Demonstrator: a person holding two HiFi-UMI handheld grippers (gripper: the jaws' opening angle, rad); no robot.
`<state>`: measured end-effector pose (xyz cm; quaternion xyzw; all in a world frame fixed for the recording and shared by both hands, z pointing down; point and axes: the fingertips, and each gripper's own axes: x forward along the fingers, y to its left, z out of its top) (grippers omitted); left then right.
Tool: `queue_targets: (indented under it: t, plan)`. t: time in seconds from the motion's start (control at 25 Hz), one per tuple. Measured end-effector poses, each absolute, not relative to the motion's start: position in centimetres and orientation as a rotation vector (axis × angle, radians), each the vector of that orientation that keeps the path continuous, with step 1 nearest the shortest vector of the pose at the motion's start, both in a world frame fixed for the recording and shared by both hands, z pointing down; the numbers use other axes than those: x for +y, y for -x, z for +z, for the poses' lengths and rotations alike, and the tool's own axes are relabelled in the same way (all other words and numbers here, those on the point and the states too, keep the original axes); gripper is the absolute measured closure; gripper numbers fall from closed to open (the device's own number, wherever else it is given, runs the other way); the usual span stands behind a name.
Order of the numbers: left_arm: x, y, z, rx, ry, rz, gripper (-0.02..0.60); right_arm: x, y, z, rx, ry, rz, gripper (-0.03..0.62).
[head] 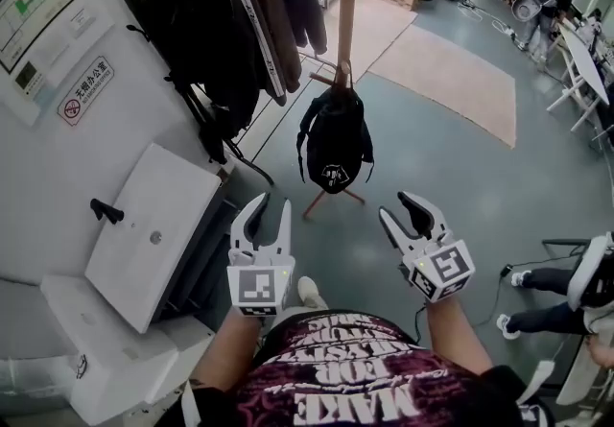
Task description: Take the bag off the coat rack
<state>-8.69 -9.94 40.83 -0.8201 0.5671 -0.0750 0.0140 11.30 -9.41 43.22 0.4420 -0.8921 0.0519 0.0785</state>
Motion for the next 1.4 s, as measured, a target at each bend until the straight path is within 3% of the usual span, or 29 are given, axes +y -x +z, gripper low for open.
queue_targets:
  t: [0.96, 1.4]
  plan:
    - [-18.0, 11.7, 40.5, 1.643, 2.629, -0.184, 0.48, -16.1, -6.4, 42.6, -2.6, -1.37, 0.13, 0.407]
    - [-20.8, 10.7, 41.9, 1.661, 2.636, -0.231, 0.48, -19.1, -7.6, 44.0, -2.603, -1.364, 0.183, 0.407]
